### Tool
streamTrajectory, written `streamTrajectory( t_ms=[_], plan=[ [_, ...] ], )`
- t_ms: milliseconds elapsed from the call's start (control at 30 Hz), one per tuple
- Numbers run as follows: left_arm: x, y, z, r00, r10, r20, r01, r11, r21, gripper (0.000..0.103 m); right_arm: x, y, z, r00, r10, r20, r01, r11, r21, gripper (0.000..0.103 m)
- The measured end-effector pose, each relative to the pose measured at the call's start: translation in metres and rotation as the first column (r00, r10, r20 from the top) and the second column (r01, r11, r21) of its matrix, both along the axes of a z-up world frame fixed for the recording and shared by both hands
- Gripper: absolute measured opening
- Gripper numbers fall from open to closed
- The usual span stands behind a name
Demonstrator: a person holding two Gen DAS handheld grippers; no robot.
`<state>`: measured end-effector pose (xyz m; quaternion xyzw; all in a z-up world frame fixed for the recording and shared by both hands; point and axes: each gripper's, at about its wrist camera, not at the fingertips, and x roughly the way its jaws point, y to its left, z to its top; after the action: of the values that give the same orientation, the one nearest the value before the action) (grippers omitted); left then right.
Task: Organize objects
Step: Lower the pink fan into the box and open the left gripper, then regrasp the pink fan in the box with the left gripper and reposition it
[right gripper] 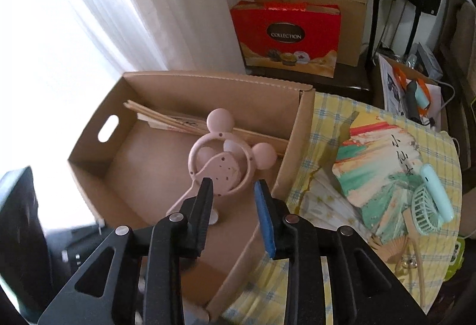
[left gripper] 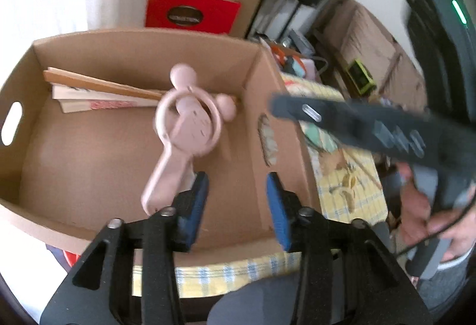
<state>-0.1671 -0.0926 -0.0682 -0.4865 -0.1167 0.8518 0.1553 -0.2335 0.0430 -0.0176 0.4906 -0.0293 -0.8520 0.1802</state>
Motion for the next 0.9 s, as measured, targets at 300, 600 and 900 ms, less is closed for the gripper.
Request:
streamTrajectory(
  t_ms=[300,600,900],
  plan=[
    [-0.053,-0.022,-0.007,0.996,0.059,0.069,-0.05,0.991,-0.127,0.069,0.024,0.026,0.017,0.999,0.008,-0.032,-0.009,0.999,-0.032,0.036],
    [-0.094,-0.022,-0.045,0.975,0.038,0.218,0.011,0.976,-0.216,0.066,0.041,0.053,0.017,1.0,-0.004,-0.024,0.002,0.997,-0.075,0.038],
    [-0.109,-0.024,-0.054,0.968,-0.022,0.249,0.06,0.987,-0.147,0.044,0.045,0.077,0.01,0.999,-0.032,-0.003,0.032,0.994,-0.104,0.04]
  ],
)
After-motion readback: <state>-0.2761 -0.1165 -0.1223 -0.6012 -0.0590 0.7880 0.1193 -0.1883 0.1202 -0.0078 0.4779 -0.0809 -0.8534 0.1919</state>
